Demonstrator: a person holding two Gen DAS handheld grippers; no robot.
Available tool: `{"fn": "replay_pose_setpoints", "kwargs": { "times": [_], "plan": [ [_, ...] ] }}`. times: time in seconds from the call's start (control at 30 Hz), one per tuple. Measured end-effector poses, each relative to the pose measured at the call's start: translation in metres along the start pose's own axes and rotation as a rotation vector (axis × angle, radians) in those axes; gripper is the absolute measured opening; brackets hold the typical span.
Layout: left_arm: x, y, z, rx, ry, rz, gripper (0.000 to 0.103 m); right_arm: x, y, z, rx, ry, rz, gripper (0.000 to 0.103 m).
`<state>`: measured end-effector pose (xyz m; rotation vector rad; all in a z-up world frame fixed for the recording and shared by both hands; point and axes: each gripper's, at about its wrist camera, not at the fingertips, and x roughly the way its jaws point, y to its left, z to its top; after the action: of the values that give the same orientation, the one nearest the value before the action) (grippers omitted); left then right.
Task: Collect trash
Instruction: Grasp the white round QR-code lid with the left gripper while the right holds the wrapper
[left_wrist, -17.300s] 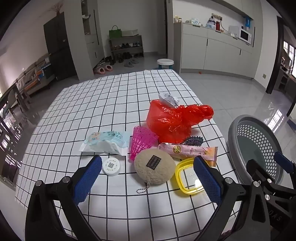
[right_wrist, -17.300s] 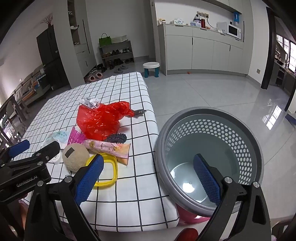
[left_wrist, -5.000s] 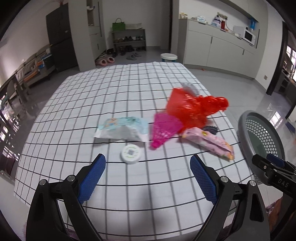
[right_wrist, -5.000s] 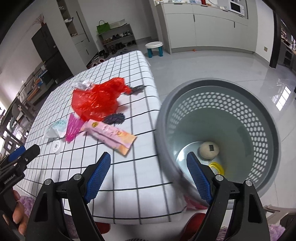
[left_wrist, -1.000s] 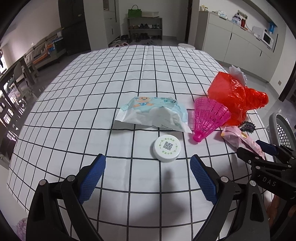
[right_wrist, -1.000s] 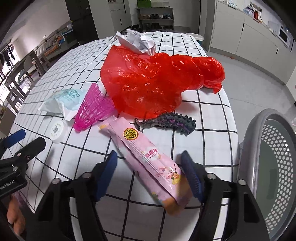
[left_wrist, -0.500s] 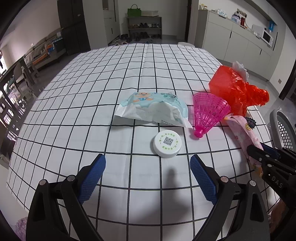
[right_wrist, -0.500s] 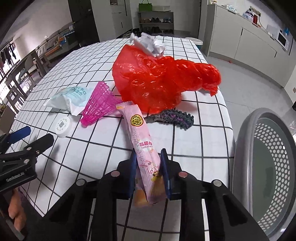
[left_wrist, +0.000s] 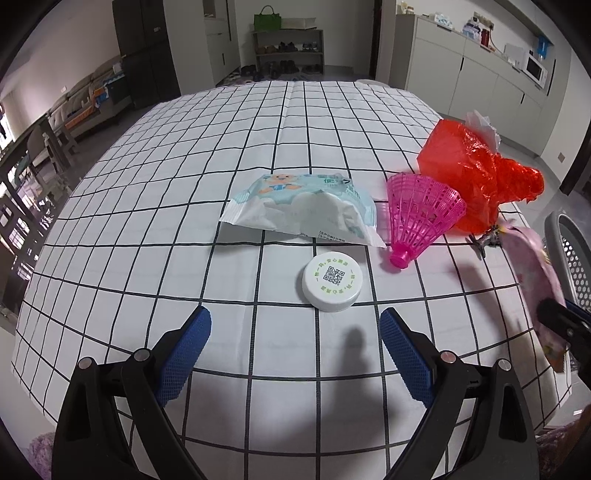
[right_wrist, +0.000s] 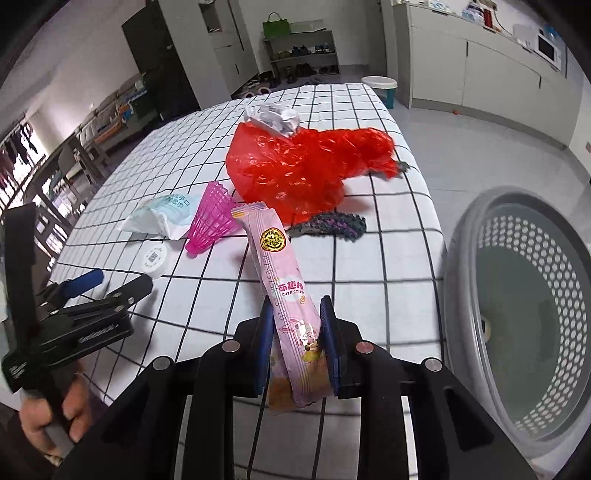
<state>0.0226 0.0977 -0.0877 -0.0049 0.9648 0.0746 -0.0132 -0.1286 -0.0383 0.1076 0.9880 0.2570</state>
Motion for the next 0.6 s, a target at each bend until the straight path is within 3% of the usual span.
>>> {"fn": "replay_pose_setpoints", "kwargs": {
  "times": [0.33, 0.53, 0.6],
  "plan": [
    [0.016, -0.006, 0.009, -0.004, 0.011, 0.021, 0.089, -0.019, -0.007, -0.008, 0.013, -0.018, 0.034, 0.024],
    [0.023, -0.014, 0.016, 0.016, 0.000, 0.035, 0.071, -0.019, -0.013, -0.009, 0.029, -0.001, 0.048, 0.024],
    [0.022, -0.015, 0.016, 0.012, -0.005, 0.019, 0.055, -0.020, -0.014, -0.010, 0.034, 0.002, 0.051, 0.024]
  ]
}}
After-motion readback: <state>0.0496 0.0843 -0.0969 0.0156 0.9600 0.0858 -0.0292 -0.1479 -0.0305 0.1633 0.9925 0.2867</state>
